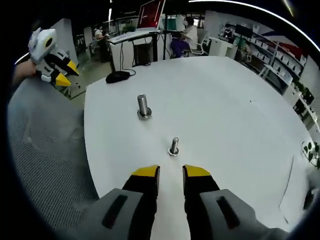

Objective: Place the washer onto the threaded stud by aligning its center hole with the stud, sliding it down to the base, and recovering from edge contact or off-axis alignment until the washer reaches the visible bottom stop.

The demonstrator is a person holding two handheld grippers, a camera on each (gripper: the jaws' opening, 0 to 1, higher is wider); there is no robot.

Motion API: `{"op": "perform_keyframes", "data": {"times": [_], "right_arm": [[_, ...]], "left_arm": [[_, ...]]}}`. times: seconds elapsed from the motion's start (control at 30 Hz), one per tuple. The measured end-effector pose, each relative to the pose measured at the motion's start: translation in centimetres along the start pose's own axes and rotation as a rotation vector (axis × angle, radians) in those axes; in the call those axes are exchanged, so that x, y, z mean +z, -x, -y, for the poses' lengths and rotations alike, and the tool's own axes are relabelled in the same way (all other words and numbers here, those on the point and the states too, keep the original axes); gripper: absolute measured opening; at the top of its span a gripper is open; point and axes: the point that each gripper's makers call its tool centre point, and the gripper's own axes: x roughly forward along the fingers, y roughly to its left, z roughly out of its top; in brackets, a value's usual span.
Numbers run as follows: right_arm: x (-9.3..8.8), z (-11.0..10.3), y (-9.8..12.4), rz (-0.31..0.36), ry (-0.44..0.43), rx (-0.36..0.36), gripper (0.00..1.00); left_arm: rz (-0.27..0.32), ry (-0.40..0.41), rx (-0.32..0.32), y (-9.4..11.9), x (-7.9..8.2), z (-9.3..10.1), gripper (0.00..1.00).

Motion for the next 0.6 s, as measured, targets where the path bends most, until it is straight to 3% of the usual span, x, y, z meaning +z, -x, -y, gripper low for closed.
{"op": "perform_keyframes", "data": {"times": [0.23, 0.5, 0.6], "right_arm": [[0.5, -0.5, 2.8, 0.110, -0.120, -0.017, 0.21], [1.0, -0.8, 4.7, 0.171, -0.115, -0.062, 0.21], [1.5, -1.3, 5.7, 0.211, -0.175, -0.064, 0.22]], "left_arm": [[-0.008, -0.002, -0.003, 0.0, -0.1, 0.0, 0.17], [0.018, 0.035, -0.006, 0.3, 0.3, -0.1, 0.17], [0.019, 0.034, -0.012, 0.2, 0.3, 0.0, 0.17]]}}
